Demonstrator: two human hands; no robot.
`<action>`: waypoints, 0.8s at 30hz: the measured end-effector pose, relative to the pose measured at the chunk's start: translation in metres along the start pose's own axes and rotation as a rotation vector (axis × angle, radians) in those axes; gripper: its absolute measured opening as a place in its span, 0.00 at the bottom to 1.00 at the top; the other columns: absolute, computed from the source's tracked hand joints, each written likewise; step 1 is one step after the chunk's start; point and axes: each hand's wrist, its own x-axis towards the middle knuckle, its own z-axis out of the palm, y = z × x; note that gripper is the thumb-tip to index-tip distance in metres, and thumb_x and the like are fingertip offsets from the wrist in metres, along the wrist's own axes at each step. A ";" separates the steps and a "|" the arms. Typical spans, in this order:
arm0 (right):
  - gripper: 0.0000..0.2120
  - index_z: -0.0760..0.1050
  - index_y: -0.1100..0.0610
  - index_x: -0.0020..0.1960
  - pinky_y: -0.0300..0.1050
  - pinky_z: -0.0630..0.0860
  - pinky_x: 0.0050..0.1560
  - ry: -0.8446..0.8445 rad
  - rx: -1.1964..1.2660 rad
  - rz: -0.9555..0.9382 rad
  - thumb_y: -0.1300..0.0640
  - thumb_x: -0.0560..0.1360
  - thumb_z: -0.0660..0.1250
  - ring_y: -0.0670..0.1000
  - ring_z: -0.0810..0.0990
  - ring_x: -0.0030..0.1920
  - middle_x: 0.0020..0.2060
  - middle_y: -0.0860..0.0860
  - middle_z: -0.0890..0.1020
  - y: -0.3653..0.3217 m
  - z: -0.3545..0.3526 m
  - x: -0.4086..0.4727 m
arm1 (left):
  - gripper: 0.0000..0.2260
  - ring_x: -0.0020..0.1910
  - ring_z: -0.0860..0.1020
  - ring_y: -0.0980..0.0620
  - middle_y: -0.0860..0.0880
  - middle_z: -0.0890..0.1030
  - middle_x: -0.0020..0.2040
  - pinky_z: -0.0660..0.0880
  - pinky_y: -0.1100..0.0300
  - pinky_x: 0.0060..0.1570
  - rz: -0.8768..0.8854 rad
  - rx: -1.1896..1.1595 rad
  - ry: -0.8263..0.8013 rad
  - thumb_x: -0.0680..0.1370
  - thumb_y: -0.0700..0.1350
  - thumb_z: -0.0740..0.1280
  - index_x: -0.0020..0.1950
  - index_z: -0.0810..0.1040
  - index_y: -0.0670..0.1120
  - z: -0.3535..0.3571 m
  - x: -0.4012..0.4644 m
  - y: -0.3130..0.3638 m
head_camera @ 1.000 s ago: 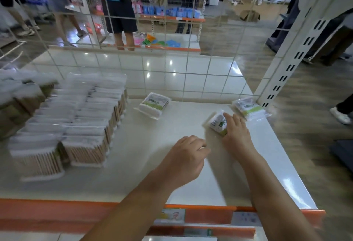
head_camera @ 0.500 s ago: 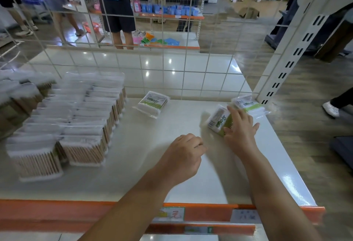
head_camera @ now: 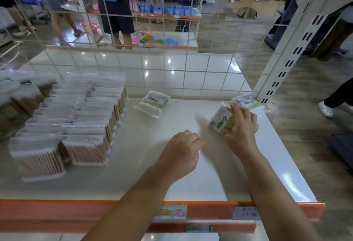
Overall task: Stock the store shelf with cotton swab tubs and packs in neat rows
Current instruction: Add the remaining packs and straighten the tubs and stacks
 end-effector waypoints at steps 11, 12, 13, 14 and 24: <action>0.22 0.73 0.61 0.62 0.43 0.67 0.55 0.151 0.325 0.109 0.70 0.69 0.64 0.57 0.70 0.56 0.54 0.58 0.72 -0.008 -0.010 -0.009 | 0.09 0.40 0.75 0.56 0.50 0.82 0.39 0.70 0.71 0.40 -0.205 -0.304 0.213 0.71 0.37 0.63 0.45 0.82 0.41 0.001 0.001 -0.005; 0.18 0.74 0.60 0.59 0.42 0.67 0.50 0.140 0.394 0.130 0.69 0.70 0.65 0.56 0.72 0.54 0.52 0.56 0.74 -0.010 -0.010 -0.010 | 0.09 0.41 0.75 0.58 0.52 0.82 0.39 0.69 0.74 0.40 -0.249 -0.372 0.230 0.71 0.38 0.63 0.46 0.82 0.42 -0.001 0.001 -0.004; 0.14 0.74 0.58 0.55 0.43 0.68 0.47 0.116 0.492 0.145 0.66 0.71 0.67 0.55 0.74 0.50 0.49 0.54 0.76 -0.014 -0.011 -0.012 | 0.09 0.40 0.76 0.61 0.55 0.81 0.40 0.69 0.75 0.40 -0.294 -0.439 0.237 0.71 0.39 0.63 0.46 0.83 0.42 -0.003 0.001 -0.003; 0.10 0.73 0.56 0.51 0.45 0.70 0.45 0.081 0.608 0.163 0.62 0.71 0.70 0.55 0.76 0.47 0.45 0.53 0.78 -0.018 -0.009 -0.017 | 0.08 0.39 0.76 0.62 0.55 0.81 0.40 0.70 0.75 0.39 -0.340 -0.502 0.235 0.71 0.40 0.64 0.46 0.82 0.44 -0.005 0.002 -0.003; 0.09 0.71 0.56 0.47 0.38 0.73 0.32 -0.040 1.047 0.139 0.59 0.71 0.71 0.51 0.82 0.42 0.43 0.53 0.83 -0.036 0.000 -0.048 | 0.08 0.43 0.79 0.52 0.45 0.82 0.45 0.75 0.67 0.42 -0.610 -1.240 0.139 0.74 0.40 0.69 0.53 0.77 0.44 -0.020 0.006 -0.001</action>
